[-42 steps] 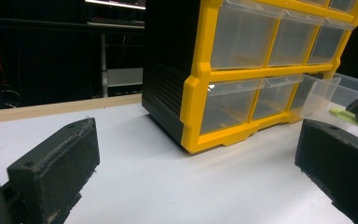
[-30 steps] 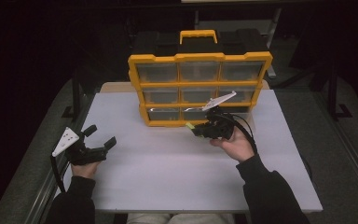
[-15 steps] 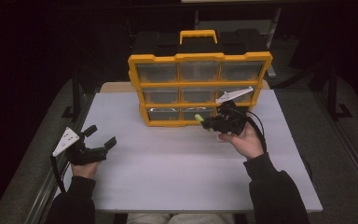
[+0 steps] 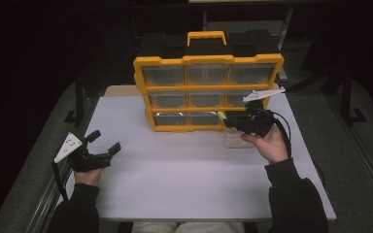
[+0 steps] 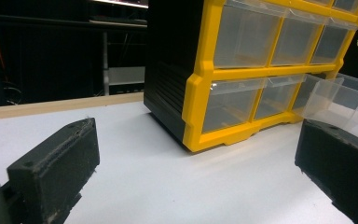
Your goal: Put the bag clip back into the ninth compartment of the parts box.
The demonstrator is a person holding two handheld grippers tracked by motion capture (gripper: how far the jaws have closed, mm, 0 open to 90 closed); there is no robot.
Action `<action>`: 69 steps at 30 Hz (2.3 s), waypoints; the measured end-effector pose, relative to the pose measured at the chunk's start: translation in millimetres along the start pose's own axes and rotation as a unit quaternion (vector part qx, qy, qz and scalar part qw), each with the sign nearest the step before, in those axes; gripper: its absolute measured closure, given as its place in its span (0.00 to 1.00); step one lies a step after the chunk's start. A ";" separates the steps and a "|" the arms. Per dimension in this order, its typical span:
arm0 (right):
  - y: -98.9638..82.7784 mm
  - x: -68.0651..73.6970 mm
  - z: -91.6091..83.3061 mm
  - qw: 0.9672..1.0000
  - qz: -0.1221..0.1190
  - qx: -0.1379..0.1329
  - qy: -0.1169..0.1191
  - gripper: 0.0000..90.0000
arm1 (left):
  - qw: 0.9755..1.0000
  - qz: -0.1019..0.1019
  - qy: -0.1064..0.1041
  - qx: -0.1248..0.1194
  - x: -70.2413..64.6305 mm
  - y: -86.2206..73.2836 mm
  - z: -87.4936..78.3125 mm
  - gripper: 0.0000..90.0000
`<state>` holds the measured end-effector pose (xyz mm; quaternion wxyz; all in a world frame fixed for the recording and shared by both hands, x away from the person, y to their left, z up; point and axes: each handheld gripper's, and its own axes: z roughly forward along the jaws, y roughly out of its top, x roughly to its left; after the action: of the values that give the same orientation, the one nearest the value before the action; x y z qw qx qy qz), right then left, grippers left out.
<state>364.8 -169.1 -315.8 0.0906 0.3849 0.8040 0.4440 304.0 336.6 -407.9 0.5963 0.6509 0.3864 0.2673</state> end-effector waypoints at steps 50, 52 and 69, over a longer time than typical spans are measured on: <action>-29.9 -51.0 -2.9 0.995 0.067 0.013 -0.071 0.72 | 1.000 -0.003 0.002 -0.002 -0.4 -0.1 -1.1 0.00; -30.0 -50.6 -3.1 0.995 0.064 0.012 -0.071 0.68 | 1.000 -0.003 0.001 -0.002 -0.5 -0.2 -1.0 0.00; -32.7 -47.4 0.0 0.994 0.079 0.010 -0.071 0.00 | 1.000 -0.002 -0.001 -0.001 -0.4 -0.7 -0.5 0.00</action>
<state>379.8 -212.4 -350.7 0.1083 0.4790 0.7667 0.4136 303.2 336.6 -408.5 0.5981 0.6494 0.3873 0.2658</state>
